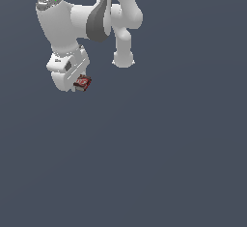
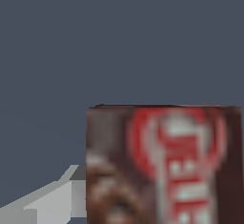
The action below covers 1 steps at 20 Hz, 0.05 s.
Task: Pick up the object and move it to a goal position.
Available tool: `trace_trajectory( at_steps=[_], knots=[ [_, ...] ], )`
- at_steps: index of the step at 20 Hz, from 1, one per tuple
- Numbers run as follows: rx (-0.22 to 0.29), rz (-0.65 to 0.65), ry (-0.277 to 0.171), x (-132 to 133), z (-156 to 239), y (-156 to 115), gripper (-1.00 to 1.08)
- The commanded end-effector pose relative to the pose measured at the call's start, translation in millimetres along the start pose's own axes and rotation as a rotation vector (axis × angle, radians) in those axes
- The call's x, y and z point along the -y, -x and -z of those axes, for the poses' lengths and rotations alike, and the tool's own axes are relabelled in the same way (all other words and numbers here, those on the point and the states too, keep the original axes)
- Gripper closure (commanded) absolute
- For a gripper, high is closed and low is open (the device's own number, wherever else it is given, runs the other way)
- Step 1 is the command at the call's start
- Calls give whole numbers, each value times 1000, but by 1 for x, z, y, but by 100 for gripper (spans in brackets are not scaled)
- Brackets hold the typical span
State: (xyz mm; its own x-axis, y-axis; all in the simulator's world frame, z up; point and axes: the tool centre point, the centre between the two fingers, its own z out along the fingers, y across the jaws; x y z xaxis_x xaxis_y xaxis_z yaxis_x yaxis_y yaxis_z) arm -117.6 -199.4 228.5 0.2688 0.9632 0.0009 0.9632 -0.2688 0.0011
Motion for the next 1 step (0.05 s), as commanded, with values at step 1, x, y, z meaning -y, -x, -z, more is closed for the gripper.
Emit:
trace_trajectory(
  at_steps=[1],
  knots=[
    [0, 1, -1, 1, 2, 2, 108]
  ],
)
